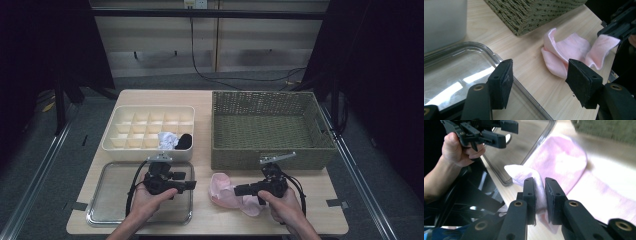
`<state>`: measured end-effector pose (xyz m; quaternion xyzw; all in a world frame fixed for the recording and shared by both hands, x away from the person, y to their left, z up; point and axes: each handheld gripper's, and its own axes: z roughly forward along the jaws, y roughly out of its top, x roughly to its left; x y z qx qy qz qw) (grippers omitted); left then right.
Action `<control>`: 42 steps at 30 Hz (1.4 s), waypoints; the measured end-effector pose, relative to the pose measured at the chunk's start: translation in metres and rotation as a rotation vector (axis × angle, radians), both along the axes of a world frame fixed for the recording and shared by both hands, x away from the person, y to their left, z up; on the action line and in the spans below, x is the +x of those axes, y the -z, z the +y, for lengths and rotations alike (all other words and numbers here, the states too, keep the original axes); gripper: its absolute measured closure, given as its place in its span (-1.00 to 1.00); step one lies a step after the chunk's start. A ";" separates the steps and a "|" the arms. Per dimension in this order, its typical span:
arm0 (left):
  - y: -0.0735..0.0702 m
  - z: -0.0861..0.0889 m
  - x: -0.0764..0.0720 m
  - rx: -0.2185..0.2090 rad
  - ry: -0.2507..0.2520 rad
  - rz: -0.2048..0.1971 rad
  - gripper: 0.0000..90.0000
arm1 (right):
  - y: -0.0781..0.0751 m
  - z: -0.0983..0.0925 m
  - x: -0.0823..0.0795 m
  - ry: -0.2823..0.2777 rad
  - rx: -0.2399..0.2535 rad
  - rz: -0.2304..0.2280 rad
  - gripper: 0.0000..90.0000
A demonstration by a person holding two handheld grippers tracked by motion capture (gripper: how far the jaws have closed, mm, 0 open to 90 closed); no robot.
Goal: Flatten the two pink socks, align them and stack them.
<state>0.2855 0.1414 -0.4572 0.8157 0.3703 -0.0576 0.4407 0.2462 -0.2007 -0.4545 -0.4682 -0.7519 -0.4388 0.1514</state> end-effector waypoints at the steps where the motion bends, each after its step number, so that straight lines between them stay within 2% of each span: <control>1: 0.000 -0.001 0.000 -0.003 0.003 0.004 -0.16 | 0.004 -0.001 -0.002 0.002 0.002 0.009 0.76; 5: 0.002 -0.007 0.000 0.004 0.012 0.010 -0.16 | 0.015 0.001 -0.011 -0.009 0.018 0.030 0.64; 8: 0.002 -0.010 0.000 0.007 0.019 0.013 -0.17 | 0.018 0.003 -0.016 -0.021 0.032 0.023 0.56; 11: 0.003 -0.012 0.002 0.009 0.026 0.019 -0.18 | 0.018 0.005 -0.020 -0.024 0.012 0.033 0.46; 13: 0.003 -0.014 0.002 0.009 0.028 0.022 -0.18 | 0.018 0.005 -0.022 -0.026 0.016 0.037 0.43; 17: 0.004 -0.020 0.004 0.007 0.038 0.032 -0.18 | 0.013 0.000 -0.027 -0.024 0.039 0.014 0.31; 21: 0.004 -0.026 0.004 0.011 0.056 0.030 -0.16 | 0.011 -0.003 -0.028 -0.022 0.047 0.010 0.30; 23: 0.004 -0.029 0.004 0.012 0.066 0.030 -0.13 | 0.013 -0.004 -0.026 -0.006 0.028 0.014 0.33; 26: 0.006 -0.036 0.005 0.007 0.084 0.018 0.06 | 0.020 -0.004 -0.021 0.015 -0.013 0.018 0.37; 28: 0.006 -0.042 0.009 0.018 0.098 0.026 0.13 | 0.023 -0.001 -0.020 0.014 -0.047 0.012 0.38; 30: 0.005 -0.049 0.012 0.027 0.107 0.016 0.15 | 0.028 0.002 -0.019 0.009 -0.053 0.028 0.42; 32: 0.005 -0.052 0.015 0.008 0.099 0.022 0.15 | 0.030 0.006 -0.020 0.002 -0.064 0.022 0.44; 35: 0.007 -0.055 0.017 0.006 0.105 0.026 0.20 | 0.030 0.009 -0.025 -0.015 -0.062 0.025 0.44; 40: 0.014 -0.058 0.019 0.023 0.105 0.015 0.38 | 0.036 0.011 -0.033 -0.023 -0.077 0.025 0.41; 42: 0.016 -0.057 0.020 0.020 0.094 0.026 0.49 | 0.037 0.011 -0.036 -0.027 -0.077 0.031 0.41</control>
